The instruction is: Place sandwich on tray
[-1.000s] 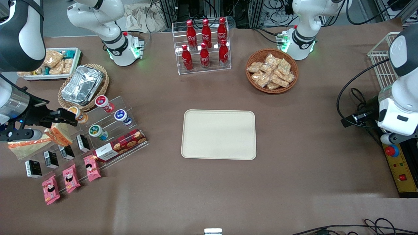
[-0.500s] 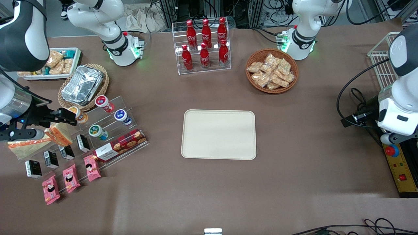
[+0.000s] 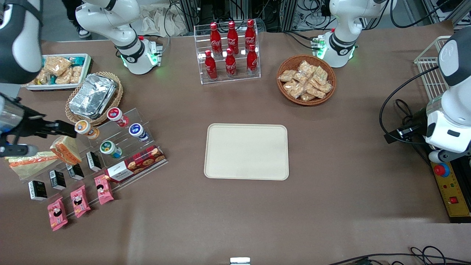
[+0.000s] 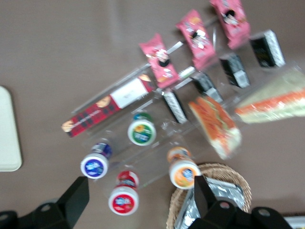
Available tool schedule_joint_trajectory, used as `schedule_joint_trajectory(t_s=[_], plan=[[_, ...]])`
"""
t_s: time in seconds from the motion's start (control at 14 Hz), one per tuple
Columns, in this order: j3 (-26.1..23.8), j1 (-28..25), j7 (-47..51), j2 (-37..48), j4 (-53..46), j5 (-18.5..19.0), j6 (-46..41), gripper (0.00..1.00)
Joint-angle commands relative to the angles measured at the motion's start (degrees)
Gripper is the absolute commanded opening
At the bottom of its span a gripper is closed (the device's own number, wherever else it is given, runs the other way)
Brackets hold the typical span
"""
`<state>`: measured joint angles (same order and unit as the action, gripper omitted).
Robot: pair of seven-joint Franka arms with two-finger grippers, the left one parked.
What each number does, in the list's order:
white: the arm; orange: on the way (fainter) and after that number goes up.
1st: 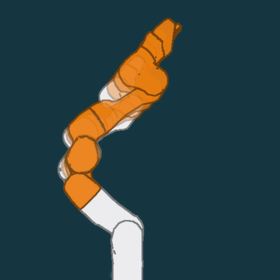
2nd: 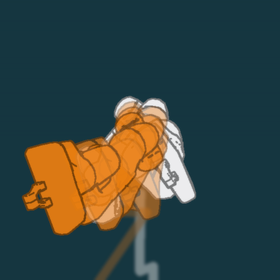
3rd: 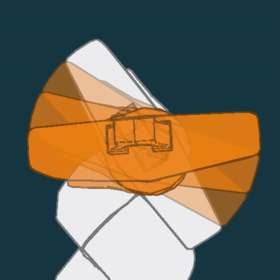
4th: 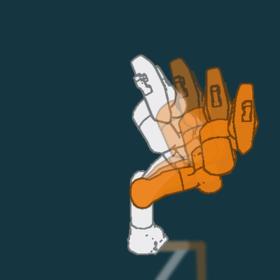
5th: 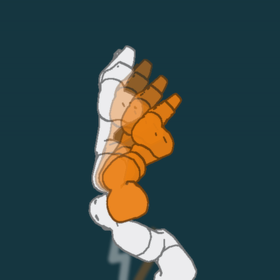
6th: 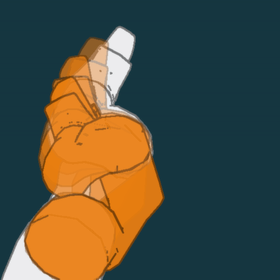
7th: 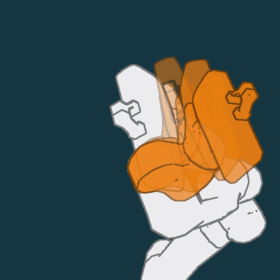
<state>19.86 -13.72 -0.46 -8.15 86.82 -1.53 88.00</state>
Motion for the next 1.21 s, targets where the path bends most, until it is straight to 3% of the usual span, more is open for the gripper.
schedule_joint_trajectory(t_s=[0.0, 0.5, 0.86, 1.14], plan=[[1.5, 0.79, 0.38, 1.12, 0.28, 0.56, -1.42, 0.98], [2.29, 4.05, 1.16, 0.68, -0.51, 0.38, -2.48, 0.98], [3.26, 8.7, 9.32, -0.73, -0.69, -0.23, -0.2, 0.98], [3.26, 11.78, 21.54, -3.97, -0.6, -0.49, 6.03, 0.98]])
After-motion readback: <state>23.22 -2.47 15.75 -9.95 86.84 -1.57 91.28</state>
